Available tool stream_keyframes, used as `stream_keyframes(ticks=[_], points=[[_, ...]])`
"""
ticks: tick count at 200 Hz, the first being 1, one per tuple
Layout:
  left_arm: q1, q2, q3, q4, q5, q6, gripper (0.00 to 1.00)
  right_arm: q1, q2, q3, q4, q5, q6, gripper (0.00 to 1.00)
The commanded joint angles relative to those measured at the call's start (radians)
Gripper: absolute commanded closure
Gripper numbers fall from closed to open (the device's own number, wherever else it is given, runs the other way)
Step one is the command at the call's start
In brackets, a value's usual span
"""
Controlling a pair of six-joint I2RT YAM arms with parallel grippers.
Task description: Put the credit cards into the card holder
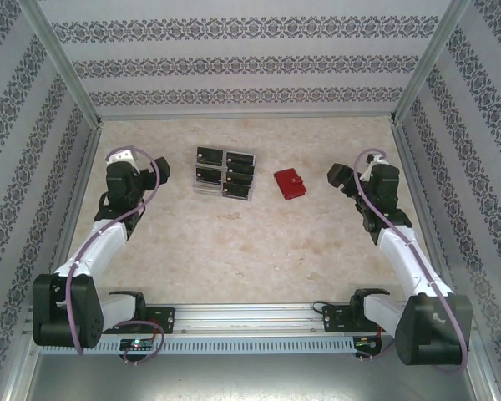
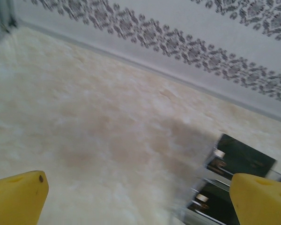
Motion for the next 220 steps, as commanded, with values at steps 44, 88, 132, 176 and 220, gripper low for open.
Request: stream_keyframes(ticks=[44,88,132,176,220], points=[[-0.067,0.109,0.128,-0.225,0.168,-0.190,0.00,0.243,0.388,0.433,-0.503,0.115,-0.089,0.23],[-0.112,0.167,0.188,-0.247,0.205,-0.243,0.00,0.312,0.748,0.767,-0.700,0.264,-0.191,0.33],[-0.129,0.210,0.229,-0.240,0.262,-0.293,0.00,0.338,0.945,0.949,-0.795,0.387,-0.278,0.40],[-0.135,0.214,0.244,-0.228,0.278,-0.299,0.00,0.338,1.014,0.997,-0.814,0.386,-0.310,0.45],[-0.135,0.236,0.240,-0.214,0.285,-0.298,0.00,0.347,1.069,1.046,-0.823,0.370,-0.310,0.49]])
